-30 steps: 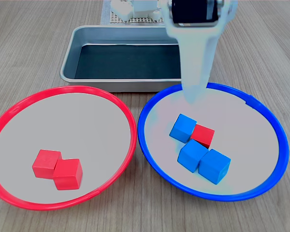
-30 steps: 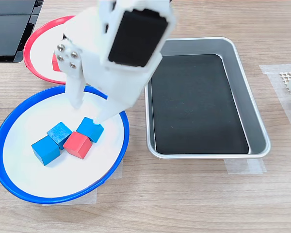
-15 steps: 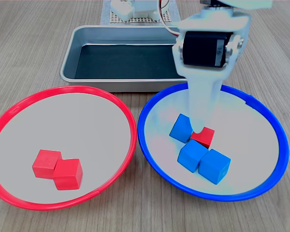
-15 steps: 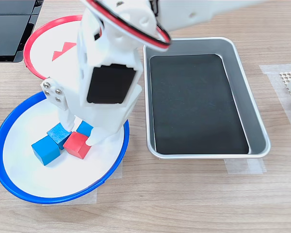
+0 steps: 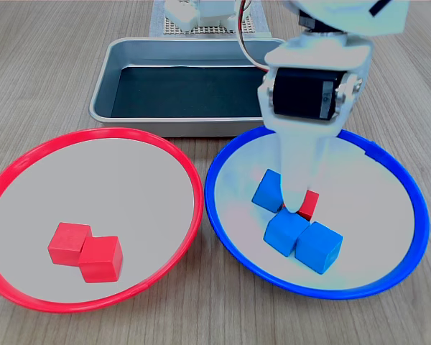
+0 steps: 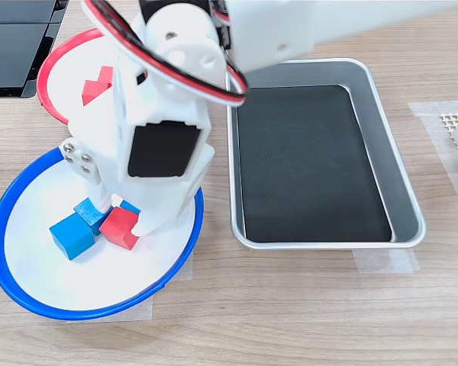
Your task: Relocate any red block in the blue dish to the red dish, correcting any misplacement.
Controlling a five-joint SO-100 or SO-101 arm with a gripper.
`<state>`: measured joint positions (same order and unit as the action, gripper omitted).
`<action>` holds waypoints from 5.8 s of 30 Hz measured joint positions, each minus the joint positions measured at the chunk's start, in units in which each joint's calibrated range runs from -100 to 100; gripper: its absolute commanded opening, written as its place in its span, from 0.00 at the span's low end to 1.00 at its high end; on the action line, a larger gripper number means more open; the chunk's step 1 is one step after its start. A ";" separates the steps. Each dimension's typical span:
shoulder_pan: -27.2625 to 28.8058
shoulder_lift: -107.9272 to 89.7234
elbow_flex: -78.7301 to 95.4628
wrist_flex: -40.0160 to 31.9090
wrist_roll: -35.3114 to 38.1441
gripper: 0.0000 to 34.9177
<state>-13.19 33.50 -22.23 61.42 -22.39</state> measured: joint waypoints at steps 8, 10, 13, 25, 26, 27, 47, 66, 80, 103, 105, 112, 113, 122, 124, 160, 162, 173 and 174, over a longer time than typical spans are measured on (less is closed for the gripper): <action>-0.80 0.34 -0.45 -0.08 -0.20 0.31; -0.80 0.34 -0.45 -0.08 -0.20 0.31; -1.15 0.34 -0.45 -0.08 -0.29 0.31; -1.15 0.34 -0.45 -0.24 -0.63 0.32; -1.15 0.60 -0.45 -0.49 -0.73 0.32; -1.15 0.85 -0.45 -0.57 -0.73 0.32; 0.35 1.71 -0.18 -1.63 -0.78 0.33; 1.77 2.05 2.00 -5.22 -2.88 0.28; 1.95 2.47 2.72 -6.69 -2.88 0.01; 0.88 -12.19 9.89 -6.28 -0.05 0.01; 2.48 -13.30 10.16 -5.79 1.22 0.01; 10.97 -15.35 11.43 -5.06 5.76 0.01; 11.59 -15.52 11.62 -5.06 6.11 0.01; 20.53 -15.86 13.07 -5.06 11.53 0.01; 22.12 -15.86 13.16 -5.06 11.77 0.01; 26.99 2.73 -2.09 0.00 14.75 0.57; 26.55 1.11 -1.27 0.16 14.85 0.55; 21.50 -22.68 19.42 -6.28 17.24 0.22; 21.15 -24.89 22.14 -7.91 17.53 0.19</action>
<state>7.96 8.61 -0.09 53.51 -4.86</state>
